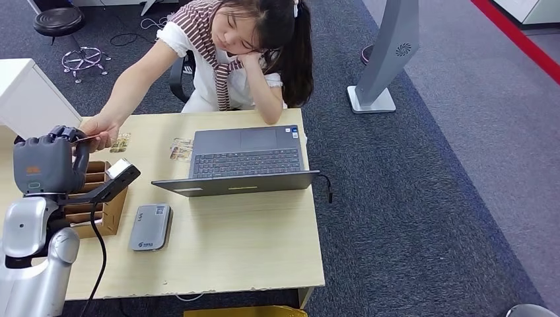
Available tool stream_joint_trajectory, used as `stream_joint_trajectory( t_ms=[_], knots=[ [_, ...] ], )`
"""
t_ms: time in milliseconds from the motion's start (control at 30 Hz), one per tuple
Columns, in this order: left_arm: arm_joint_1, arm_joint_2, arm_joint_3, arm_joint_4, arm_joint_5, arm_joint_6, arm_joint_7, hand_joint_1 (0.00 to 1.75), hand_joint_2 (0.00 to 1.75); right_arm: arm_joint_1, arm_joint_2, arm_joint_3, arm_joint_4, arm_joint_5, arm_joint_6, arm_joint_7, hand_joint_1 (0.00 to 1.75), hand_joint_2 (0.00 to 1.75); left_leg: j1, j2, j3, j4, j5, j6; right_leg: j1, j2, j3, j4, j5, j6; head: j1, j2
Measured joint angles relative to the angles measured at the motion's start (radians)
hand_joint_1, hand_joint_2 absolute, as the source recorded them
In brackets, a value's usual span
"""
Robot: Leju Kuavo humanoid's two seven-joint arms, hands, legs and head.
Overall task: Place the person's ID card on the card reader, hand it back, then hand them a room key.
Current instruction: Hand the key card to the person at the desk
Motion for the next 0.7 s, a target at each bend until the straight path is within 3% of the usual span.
stream_joint_trajectory(
  t_ms=[33, 400, 567, 700],
  knots=[
    [0.0, 0.0, 0.0, 0.002, 0.0, 0.002, 0.0, 0.0, 1.75, 0.0, 0.0, 0.0, 0.0, 0.0, 0.0, 0.0, 0.0, 1.75, 0.0, 0.0, 0.0, 0.0, 0.0, 0.0, 0.0, 0.0, 0.0, 0.0, 0.0, 0.0, 0.0, 0.0],
    [0.019, -0.005, 0.0, 0.001, -0.007, 0.052, -0.012, 0.0, 1.75, -0.001, 0.0, 0.0, 0.0, -0.001, 0.0, 0.003, 0.0, 1.75, 0.0, 0.0, 0.0, 0.0, 0.0, 0.0, 0.0, 0.0, 0.0, 0.0, 0.0, 0.0, 0.0, 0.0],
    [0.089, -0.015, 0.0, -0.053, 0.025, 0.076, -0.043, 0.0, 1.75, 0.0, 0.0, -0.005, 0.0, -0.006, -0.005, 0.006, 0.0, 1.75, 0.0, 0.0, 0.0, 0.0, 0.0, 0.0, 0.0, 0.001, 0.0, 0.0, 0.0, 0.0, 0.0, 0.0],
    [0.159, -0.016, 0.0, -0.101, 0.042, 0.025, -0.046, 0.0, 1.75, 0.001, 0.0, -0.018, 0.0, -0.016, -0.01, 0.014, 0.0, 1.75, 0.0, 0.0, -0.001, 0.0, -0.001, 0.0, 0.0, 0.001, 0.0, 0.0, -0.001, 0.001, 0.0, 0.0]
  ],
)
